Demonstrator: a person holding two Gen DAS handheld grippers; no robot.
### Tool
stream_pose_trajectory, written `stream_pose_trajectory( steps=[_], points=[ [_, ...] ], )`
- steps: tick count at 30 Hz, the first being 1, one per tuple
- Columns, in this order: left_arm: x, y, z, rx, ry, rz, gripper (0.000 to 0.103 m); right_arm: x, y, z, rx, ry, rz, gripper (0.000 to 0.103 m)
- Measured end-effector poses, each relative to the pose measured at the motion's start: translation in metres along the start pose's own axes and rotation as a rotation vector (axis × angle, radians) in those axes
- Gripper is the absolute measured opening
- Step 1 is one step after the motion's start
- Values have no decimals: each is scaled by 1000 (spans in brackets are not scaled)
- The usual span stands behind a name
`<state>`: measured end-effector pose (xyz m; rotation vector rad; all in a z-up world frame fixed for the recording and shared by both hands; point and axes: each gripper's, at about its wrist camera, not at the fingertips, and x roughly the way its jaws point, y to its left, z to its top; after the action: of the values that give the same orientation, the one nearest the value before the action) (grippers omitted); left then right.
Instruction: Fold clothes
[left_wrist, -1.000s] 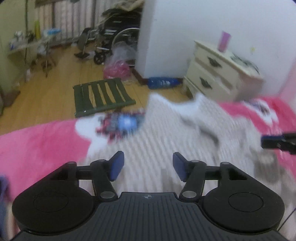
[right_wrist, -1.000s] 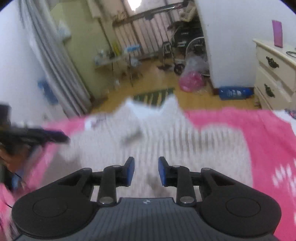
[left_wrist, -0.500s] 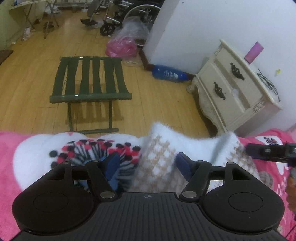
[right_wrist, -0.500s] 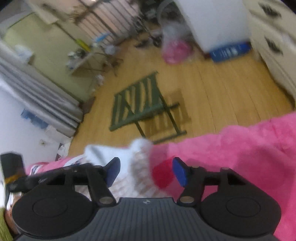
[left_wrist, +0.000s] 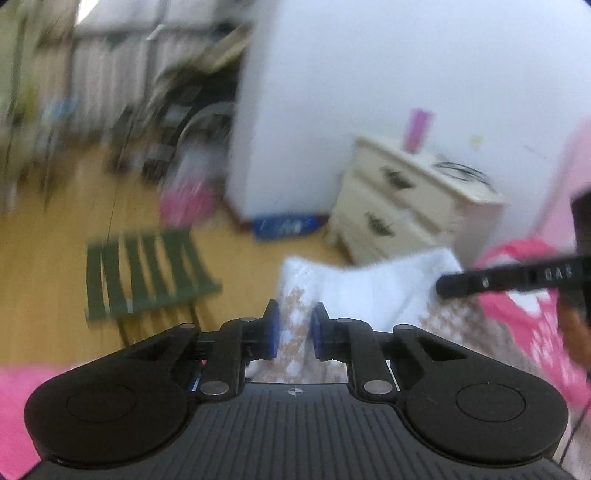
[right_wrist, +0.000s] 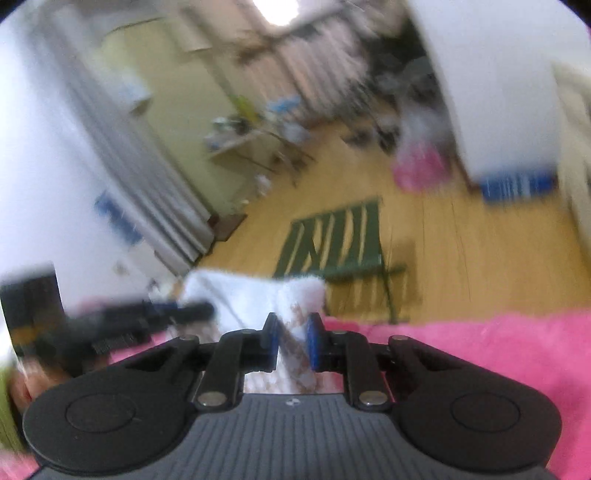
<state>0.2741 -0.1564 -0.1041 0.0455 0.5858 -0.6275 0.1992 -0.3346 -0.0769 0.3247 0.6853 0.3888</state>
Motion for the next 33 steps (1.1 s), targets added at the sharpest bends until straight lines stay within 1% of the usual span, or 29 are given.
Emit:
stream_pose_trajectory(
  steps=[1,3,4,5,7,9,11,13,15,16,18,19,20,21,23,24,27,28,31,32,33],
  points=[
    [-15,-8,-1,73,-27,-6,16,-12,12,-4,-67,-20,-4,17],
    [-41,-28,-13,271,-68,-3,16,-36,39,-19,-216,-49,-22,17],
    [-52,-39,-22,381,-80,0,16,-46,53,-28,-298,-59,-35,17],
    [-62,-51,-36,515,-83,-2,16,-52,68,-40,-398,-62,-62,17],
    [-79,-74,-67,792,-90,-5,16,-54,92,-65,-580,-41,-103,17],
    [-88,-92,-108,1084,-94,5,16,-48,115,-95,-807,-3,-161,17],
    [-86,-98,-139,1266,-77,8,17,-40,132,-124,-1027,33,-218,17],
    [-77,-98,-159,1390,-62,33,17,-21,138,-150,-1253,88,-286,17],
    [-64,-96,-172,1462,-41,46,17,0,132,-171,-1439,145,-350,17],
    [-58,-96,-176,1486,-28,46,17,11,128,-179,-1509,169,-380,17],
    [-46,-96,-181,1542,-1,36,17,29,119,-181,-1551,197,-432,18],
    [-41,-96,-183,1569,7,28,17,36,116,-182,-1565,208,-454,18],
    [-39,-97,-183,1582,14,20,17,36,117,-178,-1546,209,-455,20],
    [-37,-97,-182,1588,19,13,17,29,119,-175,-1530,211,-453,29],
    [-34,-97,-180,1596,21,1,17,16,125,-168,-1499,213,-449,39],
    [-34,-96,-180,1600,19,-3,17,8,128,-163,-1474,212,-446,39],
    [-35,-86,-180,1612,7,-10,16,-25,139,-140,-1282,178,-424,39],
    [-34,-86,-179,1609,9,-14,17,-35,142,-131,-1204,160,-407,39],
    [-29,-86,-174,1596,18,-20,17,-49,151,-83,-767,14,-219,39],
    [-23,-84,-168,1595,21,-22,17,-46,148,-70,-622,-16,-147,39],
    [-21,-83,-166,1590,25,-20,17,-34,144,-59,-479,-23,-68,38]
  ],
)
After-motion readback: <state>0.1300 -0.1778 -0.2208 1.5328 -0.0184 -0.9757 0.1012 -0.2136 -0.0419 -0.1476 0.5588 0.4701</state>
